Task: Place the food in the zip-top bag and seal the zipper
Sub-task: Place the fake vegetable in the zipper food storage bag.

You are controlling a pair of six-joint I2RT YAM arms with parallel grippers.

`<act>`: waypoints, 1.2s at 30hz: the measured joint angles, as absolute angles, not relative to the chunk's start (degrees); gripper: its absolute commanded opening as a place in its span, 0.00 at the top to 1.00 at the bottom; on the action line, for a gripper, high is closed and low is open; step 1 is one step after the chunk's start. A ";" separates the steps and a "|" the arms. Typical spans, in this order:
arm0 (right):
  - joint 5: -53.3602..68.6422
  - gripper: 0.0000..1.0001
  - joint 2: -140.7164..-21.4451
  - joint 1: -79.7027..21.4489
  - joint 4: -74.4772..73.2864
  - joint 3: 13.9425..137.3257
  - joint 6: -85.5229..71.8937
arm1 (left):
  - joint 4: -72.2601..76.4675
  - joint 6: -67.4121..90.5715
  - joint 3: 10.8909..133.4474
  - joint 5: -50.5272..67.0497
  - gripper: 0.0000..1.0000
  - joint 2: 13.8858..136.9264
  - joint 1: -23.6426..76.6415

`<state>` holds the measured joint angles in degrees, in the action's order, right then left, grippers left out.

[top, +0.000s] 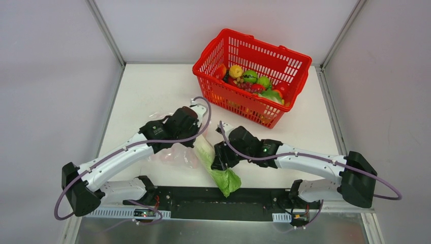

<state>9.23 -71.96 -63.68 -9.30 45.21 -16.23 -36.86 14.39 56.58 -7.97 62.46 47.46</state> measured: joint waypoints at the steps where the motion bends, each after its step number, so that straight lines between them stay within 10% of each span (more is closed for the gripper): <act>1: 9.26 1.00 -71.96 -63.57 -9.06 45.21 -16.25 | -36.86 13.87 57.01 -7.55 1.00 63.20 48.42; 24: 35.22 1.00 -66.28 -46.70 4.23 35.97 -16.27 | -37.85 5.32 59.83 1.80 1.00 66.30 52.64; 36: 40.75 1.00 -70.78 -47.27 -11.99 44.49 -7.57 | -40.99 3.29 64.51 -5.23 0.99 67.05 53.54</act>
